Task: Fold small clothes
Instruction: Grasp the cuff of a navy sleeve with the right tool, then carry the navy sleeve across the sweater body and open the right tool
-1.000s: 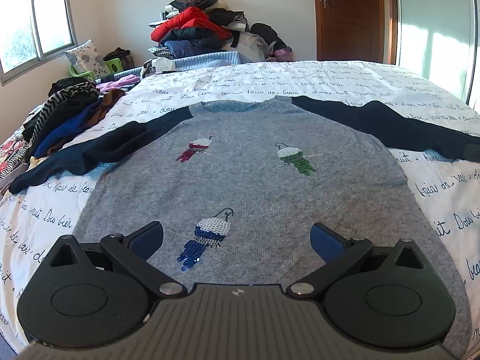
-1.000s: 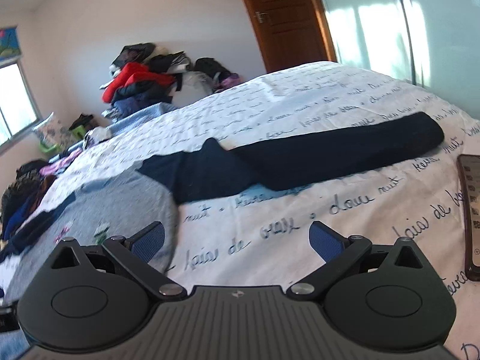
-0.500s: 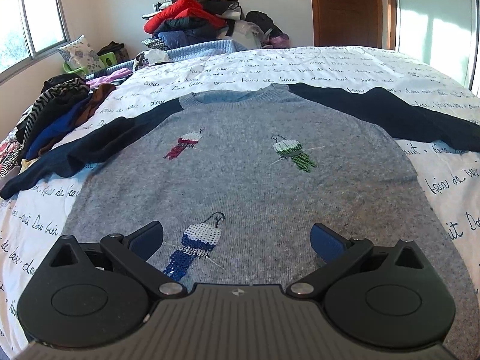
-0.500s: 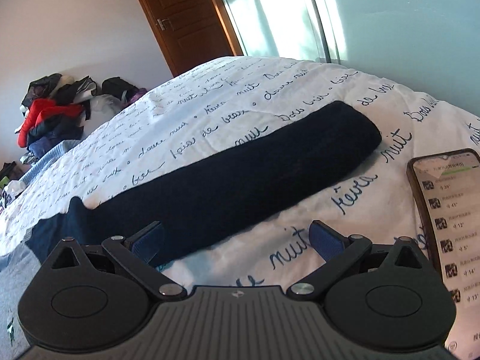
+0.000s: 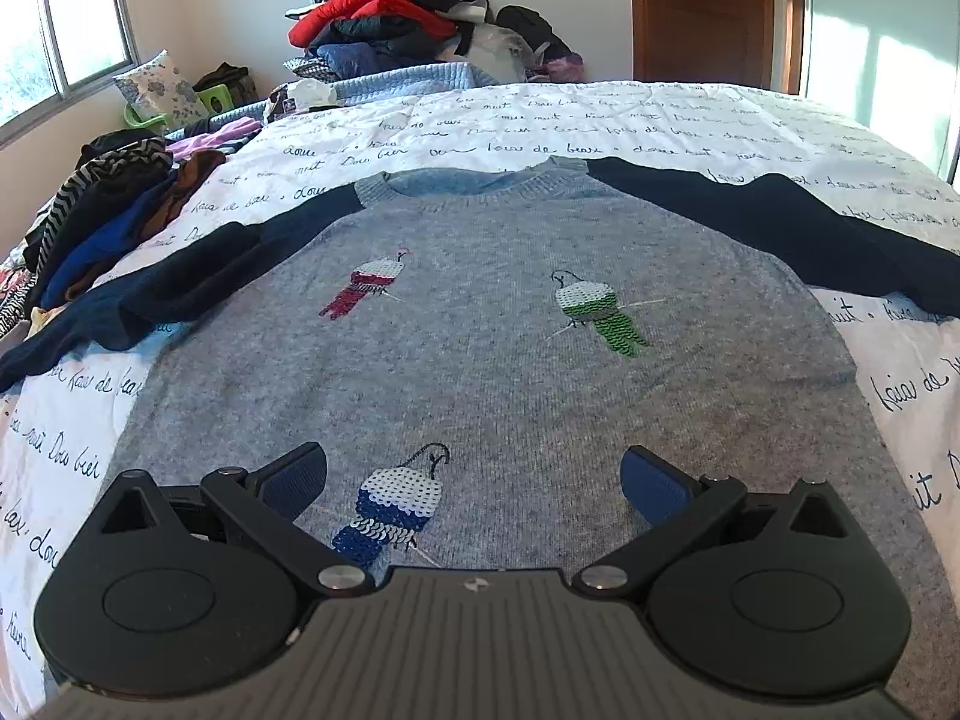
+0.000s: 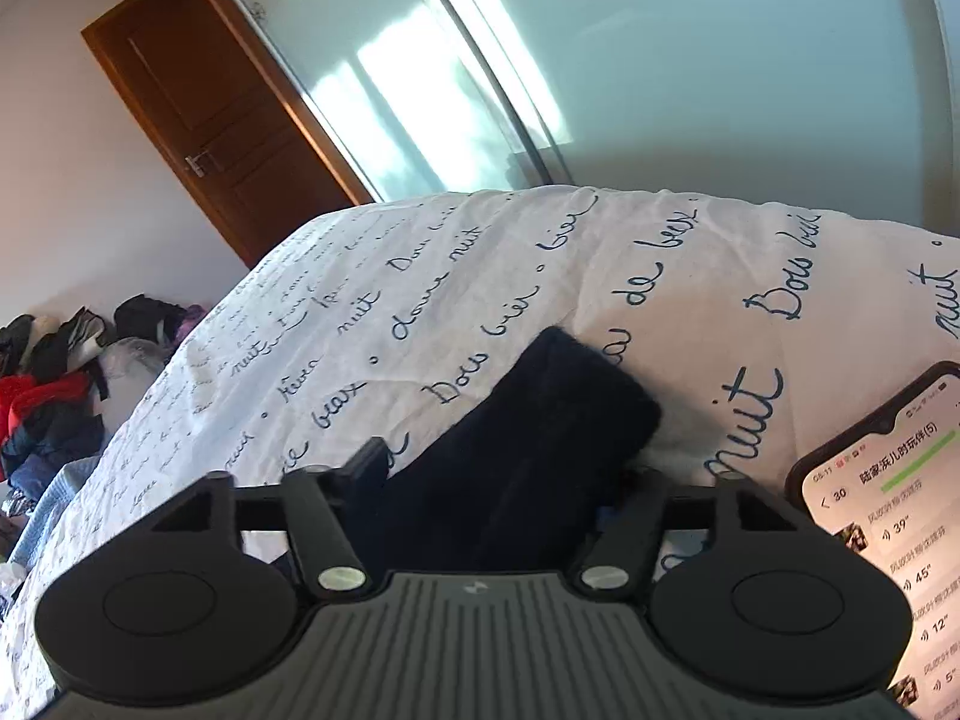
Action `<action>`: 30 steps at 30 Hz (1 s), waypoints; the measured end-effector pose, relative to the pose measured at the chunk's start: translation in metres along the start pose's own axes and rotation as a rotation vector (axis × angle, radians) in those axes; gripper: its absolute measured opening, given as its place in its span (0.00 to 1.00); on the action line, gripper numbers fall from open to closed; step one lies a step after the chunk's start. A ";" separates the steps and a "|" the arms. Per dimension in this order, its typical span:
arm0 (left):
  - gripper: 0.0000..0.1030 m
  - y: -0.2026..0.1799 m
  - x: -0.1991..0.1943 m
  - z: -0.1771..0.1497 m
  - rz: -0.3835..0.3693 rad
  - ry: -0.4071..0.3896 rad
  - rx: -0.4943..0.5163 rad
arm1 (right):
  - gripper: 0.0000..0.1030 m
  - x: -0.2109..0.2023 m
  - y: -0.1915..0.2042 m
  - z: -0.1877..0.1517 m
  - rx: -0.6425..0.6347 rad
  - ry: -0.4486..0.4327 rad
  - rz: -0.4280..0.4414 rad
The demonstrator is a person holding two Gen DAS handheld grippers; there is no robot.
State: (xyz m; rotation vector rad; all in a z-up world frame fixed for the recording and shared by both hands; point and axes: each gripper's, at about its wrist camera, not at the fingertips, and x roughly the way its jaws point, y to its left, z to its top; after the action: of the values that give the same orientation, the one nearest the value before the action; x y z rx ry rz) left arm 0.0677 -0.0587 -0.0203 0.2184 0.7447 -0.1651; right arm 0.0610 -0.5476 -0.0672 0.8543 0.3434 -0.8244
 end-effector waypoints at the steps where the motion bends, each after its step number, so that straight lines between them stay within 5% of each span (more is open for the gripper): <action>1: 1.00 0.001 0.001 0.000 0.000 0.004 -0.004 | 0.38 0.003 -0.001 0.002 0.007 0.008 0.008; 5: 1.00 0.005 0.006 0.000 0.002 0.012 -0.013 | 0.11 0.000 0.000 0.005 -0.002 -0.011 0.033; 12: 1.00 0.017 0.010 0.007 0.033 0.002 -0.028 | 0.10 -0.022 0.022 0.018 -0.076 -0.092 0.112; 21: 1.00 0.053 0.012 0.018 0.085 -0.004 -0.122 | 0.10 -0.074 0.058 0.054 -0.191 -0.358 0.096; 25: 1.00 0.063 0.017 0.019 0.099 0.010 -0.144 | 0.10 -0.079 0.083 0.033 -0.326 -0.372 0.097; 30: 1.00 0.069 0.020 0.020 0.117 0.003 -0.150 | 0.10 -0.090 0.132 -0.021 -0.503 -0.301 0.220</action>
State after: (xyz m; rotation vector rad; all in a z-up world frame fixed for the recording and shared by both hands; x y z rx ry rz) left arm 0.1105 0.0016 -0.0102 0.1189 0.7419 0.0028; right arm 0.1033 -0.4364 0.0411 0.2847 0.1730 -0.6103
